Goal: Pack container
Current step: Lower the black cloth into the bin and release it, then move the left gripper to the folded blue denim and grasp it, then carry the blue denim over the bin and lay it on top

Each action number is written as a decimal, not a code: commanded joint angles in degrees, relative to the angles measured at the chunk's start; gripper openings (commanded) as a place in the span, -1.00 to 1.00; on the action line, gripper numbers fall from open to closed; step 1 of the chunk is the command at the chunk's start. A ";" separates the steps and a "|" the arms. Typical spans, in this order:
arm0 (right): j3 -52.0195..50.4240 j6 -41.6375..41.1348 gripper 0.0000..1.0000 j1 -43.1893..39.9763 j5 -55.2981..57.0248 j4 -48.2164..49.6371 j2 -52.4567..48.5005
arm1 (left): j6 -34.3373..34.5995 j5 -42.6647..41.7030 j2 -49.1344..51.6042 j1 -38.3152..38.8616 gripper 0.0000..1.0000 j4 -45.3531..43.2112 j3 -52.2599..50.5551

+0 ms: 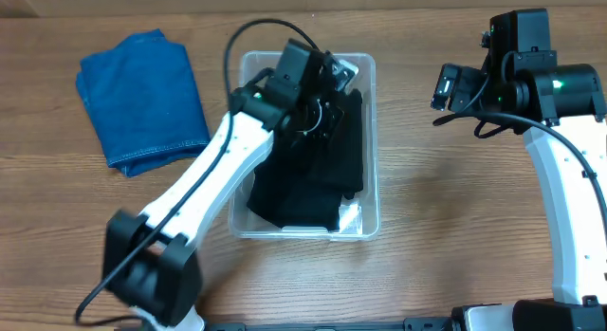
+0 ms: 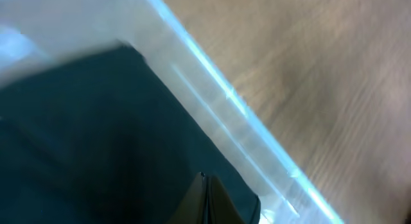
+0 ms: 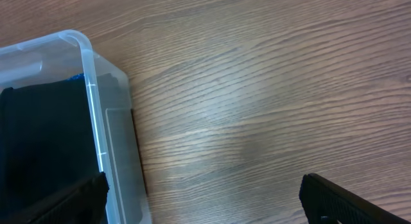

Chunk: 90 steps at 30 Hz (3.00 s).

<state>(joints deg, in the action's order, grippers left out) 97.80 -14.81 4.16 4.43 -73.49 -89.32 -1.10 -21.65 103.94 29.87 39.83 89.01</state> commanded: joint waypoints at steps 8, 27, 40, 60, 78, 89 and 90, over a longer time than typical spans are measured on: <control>0.07 -0.15 1.00 -0.17 -0.07 0.04 0.20 | 3.02 -24.41 25.35 -12.76 -0.92 1.36 -1.62; 0.07 0.04 1.00 -0.17 -0.07 -0.20 0.20 | 10.60 25.70 -21.62 -25.22 1.00 19.93 3.13; 0.07 0.02 1.00 -0.17 -0.07 -0.46 0.20 | 1.14 -17.99 15.32 -71.71 1.00 2.45 2.73; 0.07 0.07 1.00 -0.17 -0.07 -3.80 0.20 | 9.11 -33.88 15.30 -59.56 -0.92 -5.66 3.04; 0.07 0.02 1.00 -0.17 -0.72 -5.14 0.20 | 17.86 -0.68 -28.06 -8.76 -0.92 12.24 2.38; 0.07 0.04 1.00 -0.17 -0.72 -5.14 0.20 | 20.70 4.33 -11.41 4.68 -0.92 2.75 2.38; 0.07 0.04 1.00 -0.17 -0.72 -5.14 0.20 | 20.68 5.05 -11.41 4.55 -0.92 2.71 2.38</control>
<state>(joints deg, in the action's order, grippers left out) 97.80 -14.76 4.14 3.79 -78.85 -89.32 18.35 -17.69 92.29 34.15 43.88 89.49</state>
